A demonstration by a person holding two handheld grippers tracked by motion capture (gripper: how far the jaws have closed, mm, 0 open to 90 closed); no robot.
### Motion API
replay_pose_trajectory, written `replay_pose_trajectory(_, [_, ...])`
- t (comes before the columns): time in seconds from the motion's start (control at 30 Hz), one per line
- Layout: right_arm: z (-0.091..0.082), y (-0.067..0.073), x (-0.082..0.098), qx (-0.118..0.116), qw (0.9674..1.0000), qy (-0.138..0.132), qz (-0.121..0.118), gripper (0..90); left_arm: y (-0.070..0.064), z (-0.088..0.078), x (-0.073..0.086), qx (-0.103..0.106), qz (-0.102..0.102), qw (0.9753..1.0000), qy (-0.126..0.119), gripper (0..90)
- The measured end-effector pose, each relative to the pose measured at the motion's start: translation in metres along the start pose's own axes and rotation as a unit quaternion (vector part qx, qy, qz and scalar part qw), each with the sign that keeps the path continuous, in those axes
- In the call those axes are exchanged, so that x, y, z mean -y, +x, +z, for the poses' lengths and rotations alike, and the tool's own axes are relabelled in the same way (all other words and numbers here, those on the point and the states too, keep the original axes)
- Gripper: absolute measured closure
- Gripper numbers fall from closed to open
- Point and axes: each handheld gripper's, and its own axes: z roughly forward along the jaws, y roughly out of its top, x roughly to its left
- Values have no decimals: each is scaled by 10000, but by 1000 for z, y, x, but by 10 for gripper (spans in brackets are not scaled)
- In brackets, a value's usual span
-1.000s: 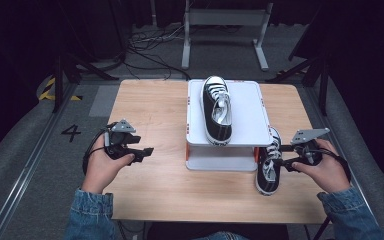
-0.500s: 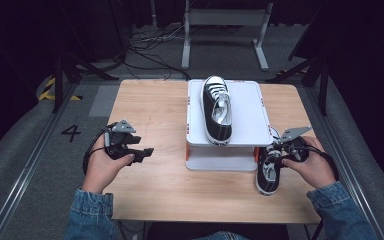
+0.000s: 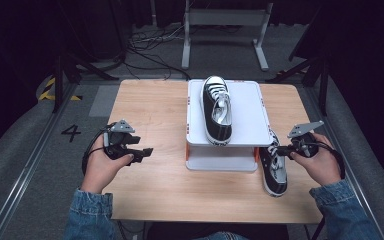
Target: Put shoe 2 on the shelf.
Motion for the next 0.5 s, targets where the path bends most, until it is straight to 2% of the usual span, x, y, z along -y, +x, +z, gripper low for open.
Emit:
replay_pose_trajectory(0.23, [-8, -2, 6, 126, 9998, -95, 115, 872, 0, 1, 0, 8, -9, 10000, 9, 340])
replay_pose_trajectory(0.4, [-16, -4, 11, 208, 9992, -182, 302, 875, 2, 1, -1, 13, -13, 10000, -18, 340])
replay_pose_trajectory(0.5, [-21, -4, 15, 262, 9982, -183, 505, 875, 2, 2, -2, 41, -11, 10000, -16, 340])
